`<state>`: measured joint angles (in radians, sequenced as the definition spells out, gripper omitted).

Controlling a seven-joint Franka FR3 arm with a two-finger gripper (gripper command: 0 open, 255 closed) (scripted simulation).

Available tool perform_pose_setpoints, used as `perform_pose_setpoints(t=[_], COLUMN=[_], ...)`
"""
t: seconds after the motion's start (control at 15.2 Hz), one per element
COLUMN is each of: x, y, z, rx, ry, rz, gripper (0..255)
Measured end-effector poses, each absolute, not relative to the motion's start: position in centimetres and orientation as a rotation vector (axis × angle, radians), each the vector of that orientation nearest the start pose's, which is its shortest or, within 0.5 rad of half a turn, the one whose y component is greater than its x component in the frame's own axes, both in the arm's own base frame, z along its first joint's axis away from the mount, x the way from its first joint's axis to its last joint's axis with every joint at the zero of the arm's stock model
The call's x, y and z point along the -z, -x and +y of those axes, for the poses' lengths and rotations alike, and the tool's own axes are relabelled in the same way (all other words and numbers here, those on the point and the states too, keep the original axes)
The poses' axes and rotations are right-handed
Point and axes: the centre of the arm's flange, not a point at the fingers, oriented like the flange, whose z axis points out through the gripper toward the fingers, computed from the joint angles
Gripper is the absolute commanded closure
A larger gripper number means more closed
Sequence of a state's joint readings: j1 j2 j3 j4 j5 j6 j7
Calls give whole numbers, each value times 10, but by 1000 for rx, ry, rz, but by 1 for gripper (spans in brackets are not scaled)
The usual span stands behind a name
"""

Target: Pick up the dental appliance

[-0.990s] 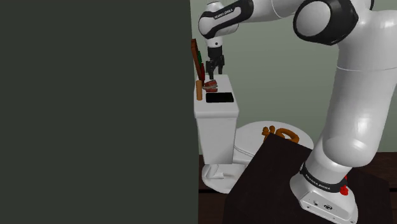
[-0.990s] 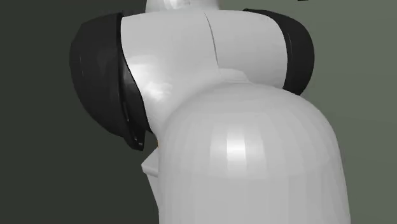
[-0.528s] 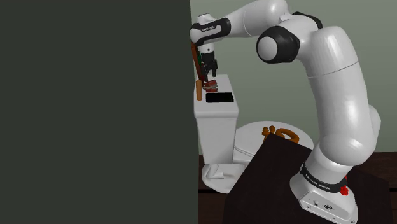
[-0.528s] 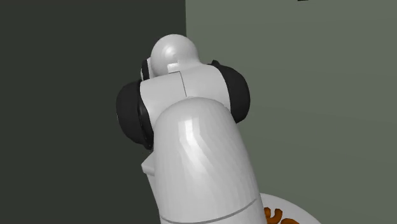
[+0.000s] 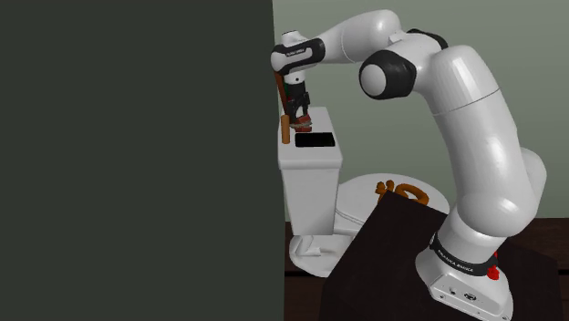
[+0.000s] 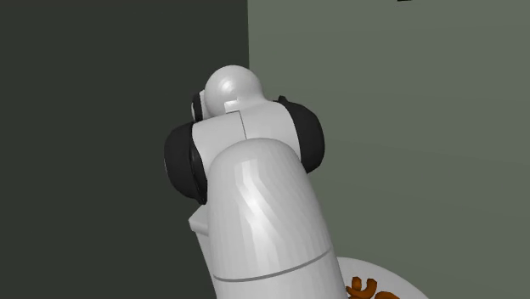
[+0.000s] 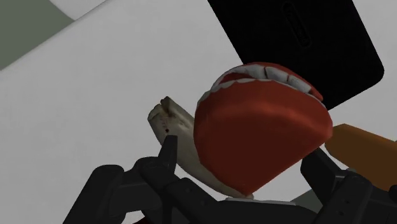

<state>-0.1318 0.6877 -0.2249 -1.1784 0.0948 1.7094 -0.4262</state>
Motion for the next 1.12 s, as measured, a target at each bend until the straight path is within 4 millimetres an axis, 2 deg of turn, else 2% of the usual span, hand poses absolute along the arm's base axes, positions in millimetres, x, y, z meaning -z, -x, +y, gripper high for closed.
perform_pose_setpoints(t=[0.07,0.13,0.86,1.12], x=[-378,-376,-375,-386], y=[-697,-696,-697,-696], z=[-206,-206,-205,-203], rx=[-230,-228,-234,-252], ry=[3126,3128,3126,3119], rz=[-139,-135,-133,-141], gripper=[0,255,255,255])
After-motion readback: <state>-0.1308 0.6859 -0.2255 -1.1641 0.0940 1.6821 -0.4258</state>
